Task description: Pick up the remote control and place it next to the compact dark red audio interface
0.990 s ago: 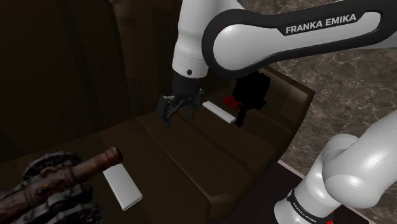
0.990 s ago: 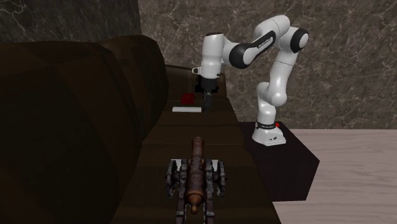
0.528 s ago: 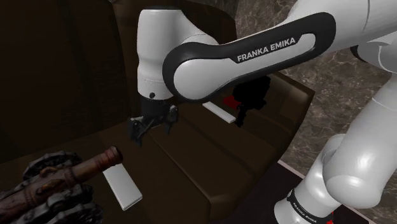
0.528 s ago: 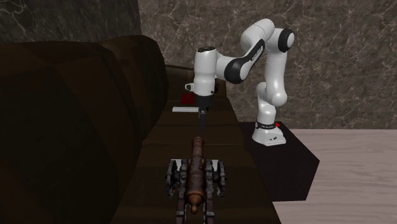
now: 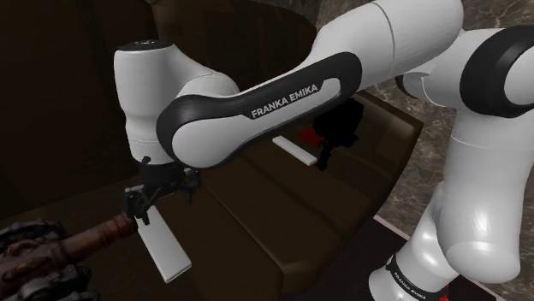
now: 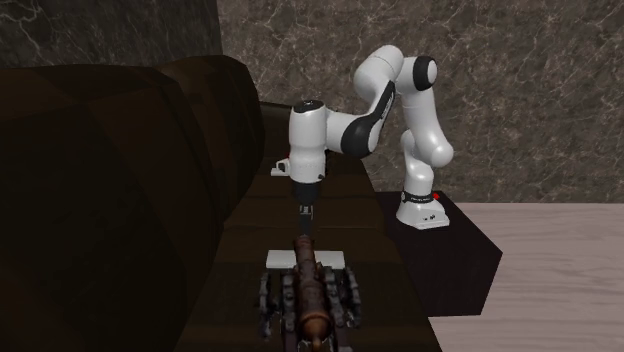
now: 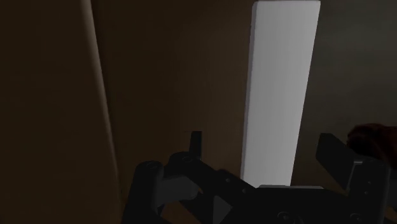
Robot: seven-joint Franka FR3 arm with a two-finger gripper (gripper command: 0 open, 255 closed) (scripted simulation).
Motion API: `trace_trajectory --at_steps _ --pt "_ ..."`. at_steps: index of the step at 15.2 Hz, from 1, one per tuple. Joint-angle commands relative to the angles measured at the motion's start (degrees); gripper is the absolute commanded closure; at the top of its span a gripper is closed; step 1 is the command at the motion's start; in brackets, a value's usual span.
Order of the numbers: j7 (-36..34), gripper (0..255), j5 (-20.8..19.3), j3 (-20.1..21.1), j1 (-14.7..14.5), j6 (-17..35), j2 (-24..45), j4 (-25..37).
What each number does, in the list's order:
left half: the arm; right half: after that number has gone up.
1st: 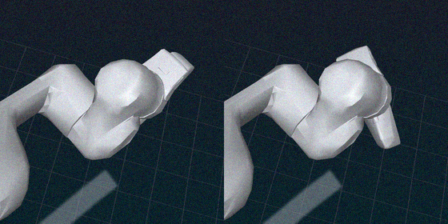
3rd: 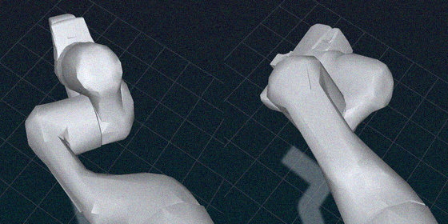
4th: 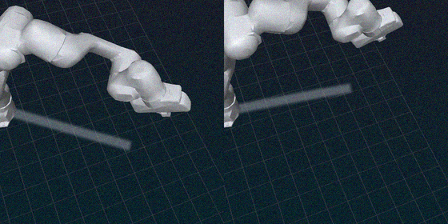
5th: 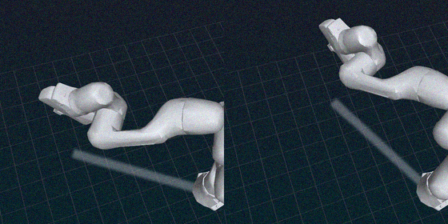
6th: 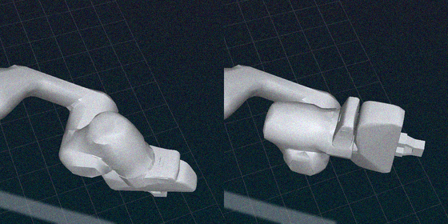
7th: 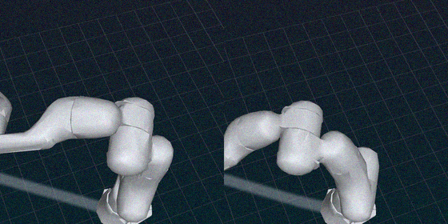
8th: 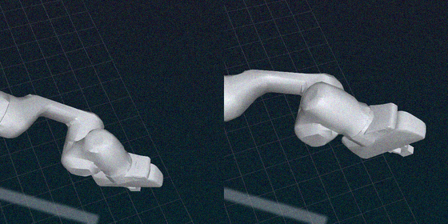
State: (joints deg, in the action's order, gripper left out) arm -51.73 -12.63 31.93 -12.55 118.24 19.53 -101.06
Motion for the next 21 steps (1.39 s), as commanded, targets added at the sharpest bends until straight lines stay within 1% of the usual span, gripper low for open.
trace_trajectory --at_steps 1,2,10,17,18,21 --pt "-2.5 0 -2.4 -0.4 -2.8 -0.6 5.4 4.2" --pt "-3.0 0 -3.0 -0.6 -3.6 -0.9 6.8 5.6" --pt "-4.0 0 -4.6 -1.7 -4.2 3.6 9.3 3.2" --pt "-4.0 0 -4.6 -1.7 -4.2 3.6 9.3 3.2" --pt "-4.0 255 -4.6 -1.7 -4.2 3.7 9.4 3.3" --pt "-4.0 255 -4.6 -1.7 -4.2 3.7 9.4 3.3"
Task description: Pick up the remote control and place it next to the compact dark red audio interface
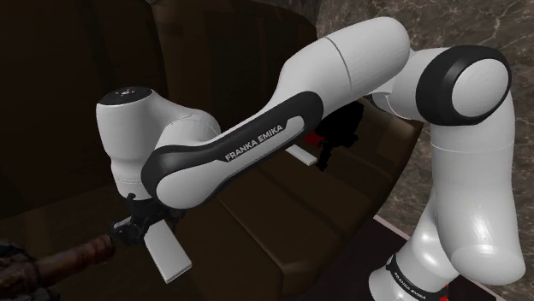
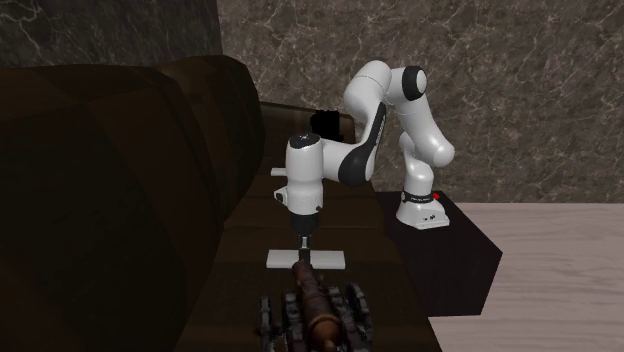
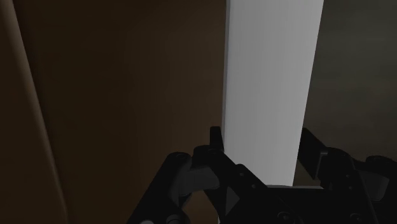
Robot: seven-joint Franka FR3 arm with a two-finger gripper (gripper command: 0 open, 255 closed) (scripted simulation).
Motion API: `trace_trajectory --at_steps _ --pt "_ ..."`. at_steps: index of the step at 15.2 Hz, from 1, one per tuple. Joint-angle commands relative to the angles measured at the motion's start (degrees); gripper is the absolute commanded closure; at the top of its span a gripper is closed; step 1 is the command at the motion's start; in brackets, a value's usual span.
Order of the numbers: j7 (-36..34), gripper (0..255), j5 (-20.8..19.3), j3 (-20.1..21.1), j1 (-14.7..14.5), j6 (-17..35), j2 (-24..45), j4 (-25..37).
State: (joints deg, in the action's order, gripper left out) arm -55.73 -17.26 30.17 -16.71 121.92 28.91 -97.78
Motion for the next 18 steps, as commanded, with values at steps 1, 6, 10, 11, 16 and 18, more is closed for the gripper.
trace_trajectory --at_steps 1,6,10,11,16,18 --pt "0.0 255 0.0 0.0 0.0 0.0 0.0 0.0" --pt "0.0 255 0.0 0.0 0.0 0.0 -0.1 0.0" --pt "0.6 255 1.0 0.6 0.3 -2.4 -1.5 1.1" --pt "0.7 255 1.2 0.7 0.4 -3.0 -1.8 1.4" --pt "1.4 255 2.2 1.3 0.6 -6.1 -3.4 3.2" --pt "1.6 255 2.6 1.5 0.7 -7.4 -3.9 4.0"
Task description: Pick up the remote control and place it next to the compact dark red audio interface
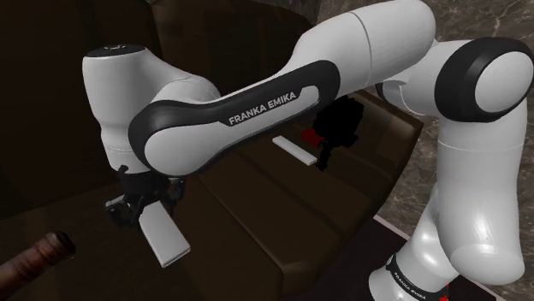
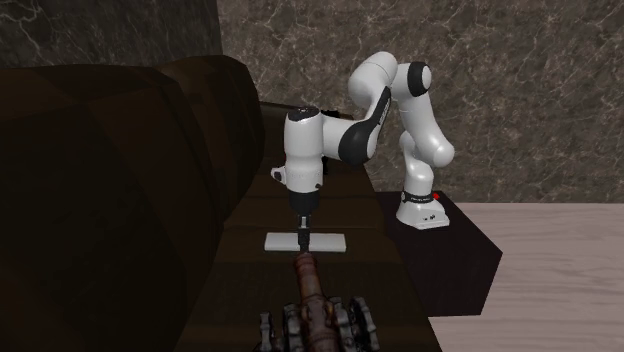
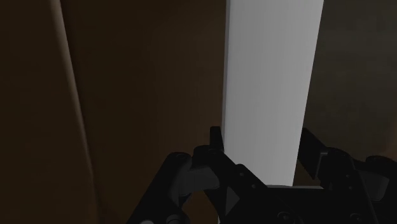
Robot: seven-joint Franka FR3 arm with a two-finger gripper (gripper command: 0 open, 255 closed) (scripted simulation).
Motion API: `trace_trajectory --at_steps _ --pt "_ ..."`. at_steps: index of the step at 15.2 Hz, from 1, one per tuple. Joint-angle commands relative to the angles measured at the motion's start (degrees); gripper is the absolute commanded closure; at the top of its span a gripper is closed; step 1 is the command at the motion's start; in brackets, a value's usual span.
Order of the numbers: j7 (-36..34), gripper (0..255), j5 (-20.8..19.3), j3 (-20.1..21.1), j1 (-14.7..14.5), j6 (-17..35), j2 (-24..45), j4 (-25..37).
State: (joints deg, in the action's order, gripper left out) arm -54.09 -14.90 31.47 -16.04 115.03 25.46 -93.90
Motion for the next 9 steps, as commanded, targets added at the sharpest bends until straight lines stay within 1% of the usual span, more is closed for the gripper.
trace_trajectory --at_steps 1,9 --pt "0.1 255 0.4 0.2 0.1 -1.1 -0.7 0.5" --pt "1.0 255 1.6 0.8 0.1 -6.5 -2.3 4.5"
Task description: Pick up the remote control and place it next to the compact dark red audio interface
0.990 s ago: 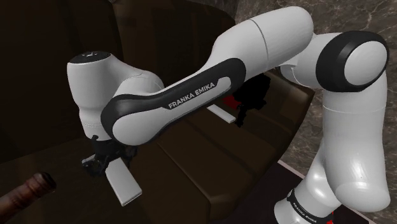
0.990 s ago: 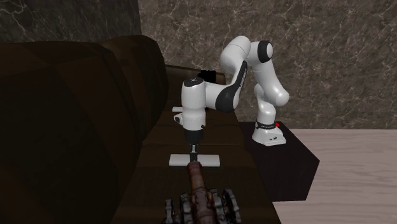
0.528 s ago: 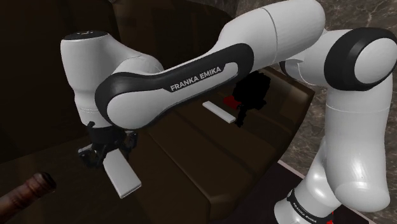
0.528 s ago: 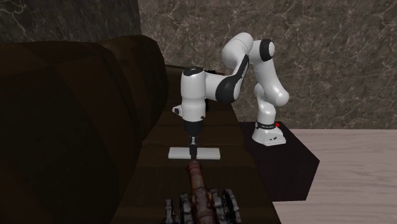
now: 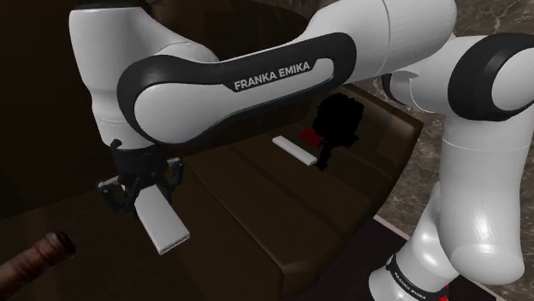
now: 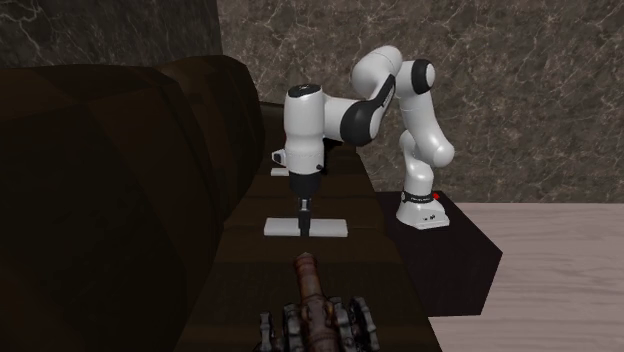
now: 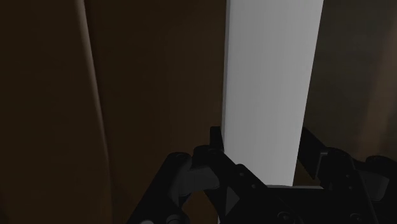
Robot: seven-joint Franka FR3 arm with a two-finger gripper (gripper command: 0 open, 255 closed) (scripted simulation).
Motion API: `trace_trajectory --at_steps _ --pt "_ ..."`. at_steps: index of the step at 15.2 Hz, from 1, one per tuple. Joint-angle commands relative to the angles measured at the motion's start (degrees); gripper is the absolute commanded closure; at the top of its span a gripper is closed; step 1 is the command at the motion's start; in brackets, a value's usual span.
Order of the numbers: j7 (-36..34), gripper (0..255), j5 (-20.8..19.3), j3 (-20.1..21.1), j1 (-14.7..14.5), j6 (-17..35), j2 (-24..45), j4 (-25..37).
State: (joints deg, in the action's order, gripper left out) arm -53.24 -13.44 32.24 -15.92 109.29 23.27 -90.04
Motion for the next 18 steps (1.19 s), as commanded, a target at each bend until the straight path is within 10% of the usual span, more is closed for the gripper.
trace_trajectory --at_steps 1,18 --pt "0.2 255 0.2 0.1 0.0 -1.2 -0.2 1.0" --pt "26.7 255 17.5 -6.3 15.7 8.3 -32.8 -36.2"
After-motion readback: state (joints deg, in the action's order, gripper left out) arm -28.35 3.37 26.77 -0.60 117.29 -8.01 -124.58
